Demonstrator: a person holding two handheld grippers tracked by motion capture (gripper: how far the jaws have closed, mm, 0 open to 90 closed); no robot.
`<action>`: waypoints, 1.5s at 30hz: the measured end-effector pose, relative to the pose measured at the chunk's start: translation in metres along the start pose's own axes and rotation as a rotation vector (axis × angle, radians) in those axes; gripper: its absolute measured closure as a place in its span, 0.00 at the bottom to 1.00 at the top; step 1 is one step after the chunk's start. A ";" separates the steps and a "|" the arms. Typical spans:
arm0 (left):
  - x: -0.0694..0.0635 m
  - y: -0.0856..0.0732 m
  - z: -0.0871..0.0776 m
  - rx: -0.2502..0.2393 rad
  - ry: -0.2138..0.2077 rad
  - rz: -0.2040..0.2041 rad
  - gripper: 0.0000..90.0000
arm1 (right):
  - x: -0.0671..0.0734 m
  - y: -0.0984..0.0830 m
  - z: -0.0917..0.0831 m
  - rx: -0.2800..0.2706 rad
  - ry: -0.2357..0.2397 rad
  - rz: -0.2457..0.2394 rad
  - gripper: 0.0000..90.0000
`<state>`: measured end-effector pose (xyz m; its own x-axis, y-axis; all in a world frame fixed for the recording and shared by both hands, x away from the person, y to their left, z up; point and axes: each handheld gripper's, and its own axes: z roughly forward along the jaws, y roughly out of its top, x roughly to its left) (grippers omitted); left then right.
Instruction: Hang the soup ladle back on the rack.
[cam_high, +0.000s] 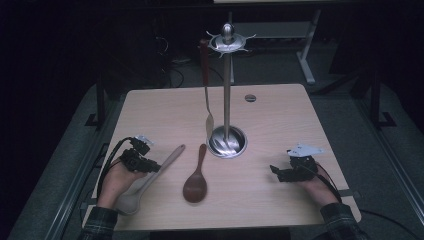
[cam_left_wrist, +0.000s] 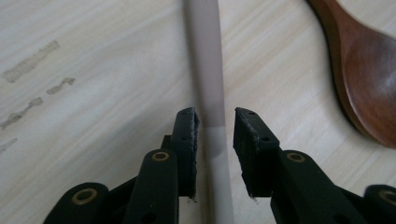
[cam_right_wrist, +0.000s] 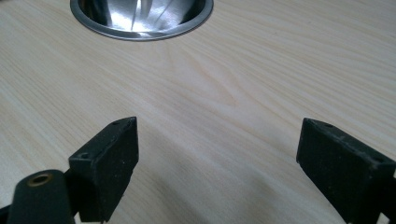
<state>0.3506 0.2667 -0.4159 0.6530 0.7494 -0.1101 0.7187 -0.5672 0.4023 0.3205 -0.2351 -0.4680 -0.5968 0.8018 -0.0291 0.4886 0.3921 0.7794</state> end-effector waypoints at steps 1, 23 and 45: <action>-0.002 0.001 0.002 0.018 0.014 0.009 0.76 | 0.000 0.000 0.000 0.000 -0.002 -0.002 0.14; -0.009 0.005 0.023 0.166 0.055 -0.019 0.84 | 0.000 0.000 0.000 0.002 -0.004 -0.011 0.14; 0.003 -0.005 -0.017 -0.104 -0.014 -0.094 0.87 | 0.000 0.001 0.000 0.002 -0.003 -0.008 0.14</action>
<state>0.3447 0.2779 -0.4030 0.5878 0.7923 -0.1635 0.7485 -0.4560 0.4814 0.3208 -0.2344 -0.4676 -0.5990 0.7999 -0.0377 0.4849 0.3997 0.7779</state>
